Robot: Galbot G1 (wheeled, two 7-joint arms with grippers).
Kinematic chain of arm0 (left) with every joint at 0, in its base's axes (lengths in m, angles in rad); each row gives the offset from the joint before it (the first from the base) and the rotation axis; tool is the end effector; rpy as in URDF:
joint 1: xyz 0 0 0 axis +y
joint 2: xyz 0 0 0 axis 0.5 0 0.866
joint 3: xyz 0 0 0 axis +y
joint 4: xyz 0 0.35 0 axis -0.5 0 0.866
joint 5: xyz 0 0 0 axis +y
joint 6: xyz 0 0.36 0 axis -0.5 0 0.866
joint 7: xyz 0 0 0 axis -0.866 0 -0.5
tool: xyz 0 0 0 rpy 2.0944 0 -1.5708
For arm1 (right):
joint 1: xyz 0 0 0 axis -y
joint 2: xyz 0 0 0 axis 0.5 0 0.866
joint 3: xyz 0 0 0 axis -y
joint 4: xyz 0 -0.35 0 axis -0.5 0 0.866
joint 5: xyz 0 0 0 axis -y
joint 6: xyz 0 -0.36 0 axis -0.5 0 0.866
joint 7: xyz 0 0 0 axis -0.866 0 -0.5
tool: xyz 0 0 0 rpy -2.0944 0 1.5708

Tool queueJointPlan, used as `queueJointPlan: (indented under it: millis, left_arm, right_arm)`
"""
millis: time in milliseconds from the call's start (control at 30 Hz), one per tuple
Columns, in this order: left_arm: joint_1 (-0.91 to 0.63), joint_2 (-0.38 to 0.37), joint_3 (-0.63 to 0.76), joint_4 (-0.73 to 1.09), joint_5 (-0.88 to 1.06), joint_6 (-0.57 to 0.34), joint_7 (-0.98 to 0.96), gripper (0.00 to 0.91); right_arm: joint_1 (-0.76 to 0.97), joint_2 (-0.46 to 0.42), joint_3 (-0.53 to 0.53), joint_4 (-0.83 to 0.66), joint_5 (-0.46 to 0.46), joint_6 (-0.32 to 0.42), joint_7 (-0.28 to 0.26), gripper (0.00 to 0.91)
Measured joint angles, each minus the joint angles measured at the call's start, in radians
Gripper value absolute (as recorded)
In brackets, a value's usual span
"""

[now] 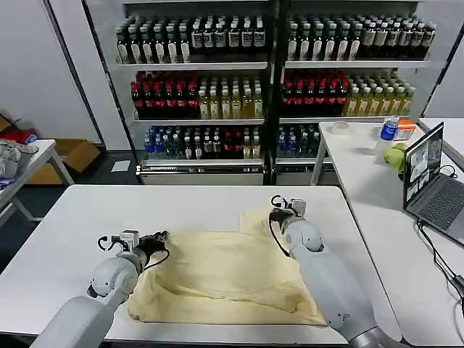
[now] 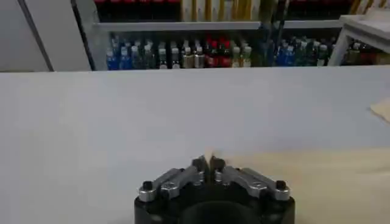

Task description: Fold and organize the clothes.

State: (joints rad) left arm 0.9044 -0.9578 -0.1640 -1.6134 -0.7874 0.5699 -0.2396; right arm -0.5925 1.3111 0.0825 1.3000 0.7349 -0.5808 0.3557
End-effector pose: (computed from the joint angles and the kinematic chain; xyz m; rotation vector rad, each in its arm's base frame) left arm 0.3826 0.0890 -0.2951 -0.1558 -2.5145 -0.0137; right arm 0.4879 0.0285 -0.2839 0.1101 -2.5389 -0.1562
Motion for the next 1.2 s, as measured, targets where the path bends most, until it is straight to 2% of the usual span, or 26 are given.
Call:
queueJointPlan:
  millis: [300,633,1200]
  left_arm:
    - [0.02,0.017,-0.026,-0.038,-0.025,-0.007,0.002,0.01]
    - [0.061,0.044,-0.075,-0.117,-0.054,-0.007,-0.001,0.01]
    - [0.223,0.083,-0.205,-0.3,-0.088,0.002,0.0,0.01]
  right_arm:
    - [-0.04,-0.031,0.024,0.099,-0.02,0.001,0.001,0.0]
    - [-0.118,-0.084,0.063,0.298,-0.034,0.001,0.001,0.0]
    - [-0.403,-0.188,0.184,0.65,-0.053,0.001,-0.002,0.0]
